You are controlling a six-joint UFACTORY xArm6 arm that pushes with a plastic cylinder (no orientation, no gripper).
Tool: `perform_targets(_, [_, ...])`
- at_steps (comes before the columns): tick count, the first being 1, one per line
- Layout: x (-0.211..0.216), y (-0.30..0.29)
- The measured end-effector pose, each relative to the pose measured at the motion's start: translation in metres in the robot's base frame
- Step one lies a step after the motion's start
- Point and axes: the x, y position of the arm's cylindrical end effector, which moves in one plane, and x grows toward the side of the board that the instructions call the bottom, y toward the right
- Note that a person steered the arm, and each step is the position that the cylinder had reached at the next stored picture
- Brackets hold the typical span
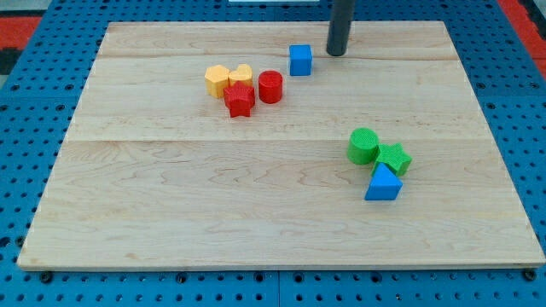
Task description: Move the cube to the top side of the red circle
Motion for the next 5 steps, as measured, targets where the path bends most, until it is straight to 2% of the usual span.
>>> perform_targets(3, [-0.006,-0.069])
perform_targets(4, [0.005,-0.015])
perform_targets(5, [0.017,-0.037])
